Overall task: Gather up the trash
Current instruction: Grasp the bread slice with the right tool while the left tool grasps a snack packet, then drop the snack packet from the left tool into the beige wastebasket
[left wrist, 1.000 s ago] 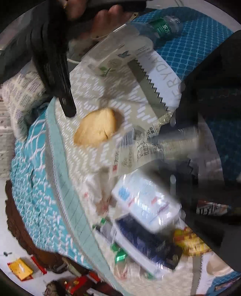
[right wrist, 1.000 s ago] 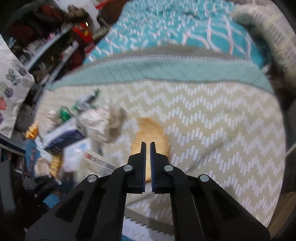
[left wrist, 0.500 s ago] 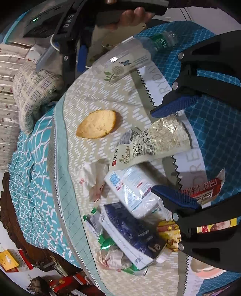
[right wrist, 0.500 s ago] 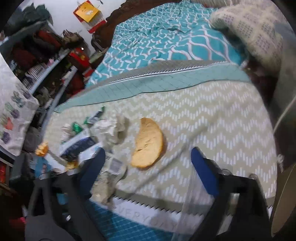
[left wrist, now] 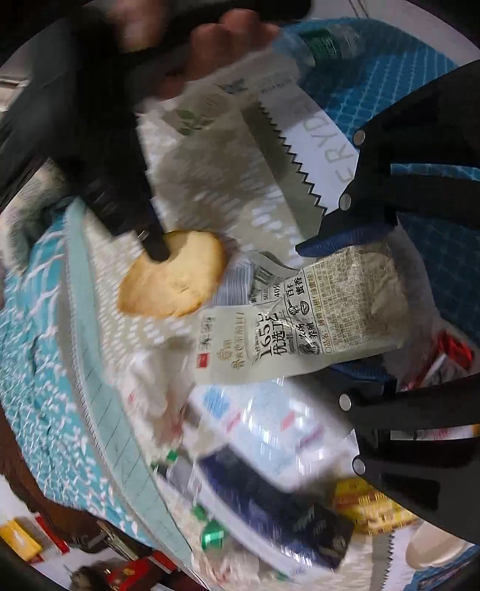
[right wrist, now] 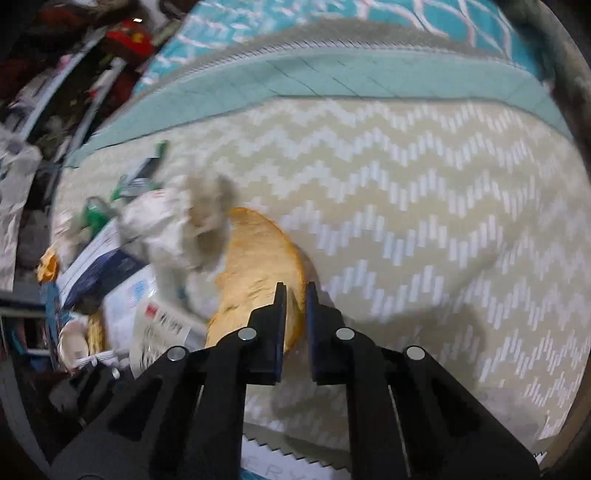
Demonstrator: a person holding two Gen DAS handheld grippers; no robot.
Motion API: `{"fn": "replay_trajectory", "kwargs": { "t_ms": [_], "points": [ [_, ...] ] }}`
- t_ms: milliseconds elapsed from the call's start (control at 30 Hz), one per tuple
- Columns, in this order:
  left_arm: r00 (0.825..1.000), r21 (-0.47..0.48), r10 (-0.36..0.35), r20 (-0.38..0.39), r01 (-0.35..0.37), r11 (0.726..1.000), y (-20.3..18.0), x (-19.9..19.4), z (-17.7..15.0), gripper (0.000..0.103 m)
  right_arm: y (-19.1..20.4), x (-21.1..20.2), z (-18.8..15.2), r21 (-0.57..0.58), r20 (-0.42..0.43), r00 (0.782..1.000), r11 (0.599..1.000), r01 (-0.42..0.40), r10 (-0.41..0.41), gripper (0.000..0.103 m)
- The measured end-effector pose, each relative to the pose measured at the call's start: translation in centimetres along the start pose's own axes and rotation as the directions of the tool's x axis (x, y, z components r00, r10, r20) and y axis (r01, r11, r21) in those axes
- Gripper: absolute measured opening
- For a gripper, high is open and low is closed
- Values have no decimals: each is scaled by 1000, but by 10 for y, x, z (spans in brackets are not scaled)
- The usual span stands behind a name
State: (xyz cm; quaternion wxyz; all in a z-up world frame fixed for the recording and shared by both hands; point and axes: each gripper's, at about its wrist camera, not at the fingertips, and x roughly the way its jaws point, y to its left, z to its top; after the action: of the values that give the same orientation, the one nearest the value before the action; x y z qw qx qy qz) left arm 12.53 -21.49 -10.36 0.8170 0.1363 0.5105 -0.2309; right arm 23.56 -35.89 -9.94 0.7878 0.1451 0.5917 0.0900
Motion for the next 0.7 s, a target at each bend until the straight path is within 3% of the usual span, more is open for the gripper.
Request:
{"fn": "replay_trajectory", "kwargs": {
  "t_ms": [167,367,500,700],
  "points": [
    [989,-24,-117,92,120,992,17,-47,-3,47,-4,-59,-34,2,169,982,996,-84,82,8],
    [971,11,-203,129,203,979,-1,-82,8,47,-48,-140,-93,67,344,931,986,-154,122,8],
    [965,116,-230,128,215,970,-56,-91,22,48,-98,-191,-134,156,446,894,981,-120,39,8],
    [929,348,-363,74,317,882,-187,-85,49,48,-190,-251,-224,374,523,832,927,-28,-185,8]
  ]
}}
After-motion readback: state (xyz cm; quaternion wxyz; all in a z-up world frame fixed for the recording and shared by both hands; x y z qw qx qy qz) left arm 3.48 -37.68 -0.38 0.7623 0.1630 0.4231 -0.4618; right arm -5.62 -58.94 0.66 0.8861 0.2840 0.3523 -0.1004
